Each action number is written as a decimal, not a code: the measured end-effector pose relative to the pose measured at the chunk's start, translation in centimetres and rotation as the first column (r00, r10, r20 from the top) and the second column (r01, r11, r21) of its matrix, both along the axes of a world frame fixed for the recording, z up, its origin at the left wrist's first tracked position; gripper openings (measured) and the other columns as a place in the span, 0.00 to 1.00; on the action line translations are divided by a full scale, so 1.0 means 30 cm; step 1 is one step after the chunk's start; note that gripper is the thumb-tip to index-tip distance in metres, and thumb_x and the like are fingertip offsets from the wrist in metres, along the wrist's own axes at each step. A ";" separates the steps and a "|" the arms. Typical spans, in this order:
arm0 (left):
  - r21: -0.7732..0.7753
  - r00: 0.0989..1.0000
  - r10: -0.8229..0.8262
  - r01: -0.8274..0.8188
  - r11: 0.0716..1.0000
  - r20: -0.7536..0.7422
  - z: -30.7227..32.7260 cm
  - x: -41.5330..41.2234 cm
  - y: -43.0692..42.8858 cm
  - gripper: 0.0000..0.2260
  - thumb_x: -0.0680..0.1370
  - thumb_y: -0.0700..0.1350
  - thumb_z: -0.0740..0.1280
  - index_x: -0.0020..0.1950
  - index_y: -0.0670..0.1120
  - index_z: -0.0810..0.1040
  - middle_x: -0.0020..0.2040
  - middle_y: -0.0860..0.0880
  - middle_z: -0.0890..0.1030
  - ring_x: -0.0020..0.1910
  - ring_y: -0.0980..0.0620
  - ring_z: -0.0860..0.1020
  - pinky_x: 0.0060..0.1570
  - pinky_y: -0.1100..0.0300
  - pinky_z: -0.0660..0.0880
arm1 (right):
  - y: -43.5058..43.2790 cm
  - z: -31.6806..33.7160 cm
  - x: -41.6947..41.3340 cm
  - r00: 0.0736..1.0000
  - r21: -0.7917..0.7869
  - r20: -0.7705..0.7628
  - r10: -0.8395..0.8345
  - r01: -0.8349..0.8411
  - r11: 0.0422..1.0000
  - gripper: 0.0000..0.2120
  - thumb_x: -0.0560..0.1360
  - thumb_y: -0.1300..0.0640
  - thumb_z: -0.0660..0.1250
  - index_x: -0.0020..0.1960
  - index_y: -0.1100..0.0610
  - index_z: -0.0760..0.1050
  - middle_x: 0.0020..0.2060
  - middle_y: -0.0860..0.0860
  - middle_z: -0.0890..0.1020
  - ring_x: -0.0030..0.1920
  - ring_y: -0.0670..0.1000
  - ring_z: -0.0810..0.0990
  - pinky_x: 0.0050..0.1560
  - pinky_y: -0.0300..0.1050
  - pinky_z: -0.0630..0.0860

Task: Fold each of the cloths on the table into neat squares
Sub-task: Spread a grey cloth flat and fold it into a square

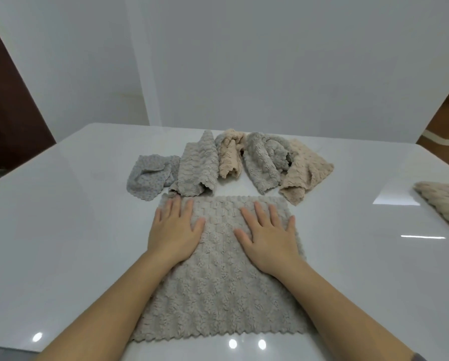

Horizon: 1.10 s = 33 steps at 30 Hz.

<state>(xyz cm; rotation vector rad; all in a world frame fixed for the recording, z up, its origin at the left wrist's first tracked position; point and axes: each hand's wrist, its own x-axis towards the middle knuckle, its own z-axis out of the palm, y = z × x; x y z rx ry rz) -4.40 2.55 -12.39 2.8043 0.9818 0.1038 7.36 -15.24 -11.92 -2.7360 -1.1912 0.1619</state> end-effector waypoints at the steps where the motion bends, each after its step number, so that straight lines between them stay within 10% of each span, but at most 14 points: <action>1: 0.007 1.000 0.004 -0.004 1.000 0.001 -0.003 -0.008 -0.003 0.29 0.81 0.61 0.43 0.80 0.51 0.44 0.80 0.46 0.43 0.79 0.48 0.42 0.77 0.50 0.41 | -0.006 0.000 -0.006 1.000 0.002 0.001 0.000 0.000 1.000 0.30 0.79 0.33 0.40 0.79 0.40 0.43 0.79 0.47 0.41 0.78 0.55 0.36 0.73 0.68 0.35; 16: 0.037 1.000 -0.017 0.016 0.999 0.025 -0.010 -0.030 -0.013 0.30 0.81 0.61 0.45 0.80 0.51 0.46 0.80 0.47 0.44 0.79 0.48 0.43 0.77 0.50 0.42 | 0.194 0.041 -0.048 0.974 0.002 -0.020 0.225 -0.225 0.974 0.28 0.82 0.40 0.41 0.80 0.46 0.43 0.79 0.47 0.42 0.78 0.54 0.37 0.73 0.66 0.34; 33: -0.002 0.978 -0.156 0.158 0.987 0.138 0.121 -0.028 -0.169 0.29 0.83 0.58 0.43 0.80 0.46 0.41 0.79 0.48 0.38 0.78 0.51 0.36 0.76 0.49 0.37 | 0.013 0.005 0.098 1.000 -0.004 0.012 -0.025 0.025 1.000 0.29 0.81 0.38 0.41 0.80 0.45 0.43 0.79 0.48 0.43 0.79 0.54 0.39 0.75 0.61 0.37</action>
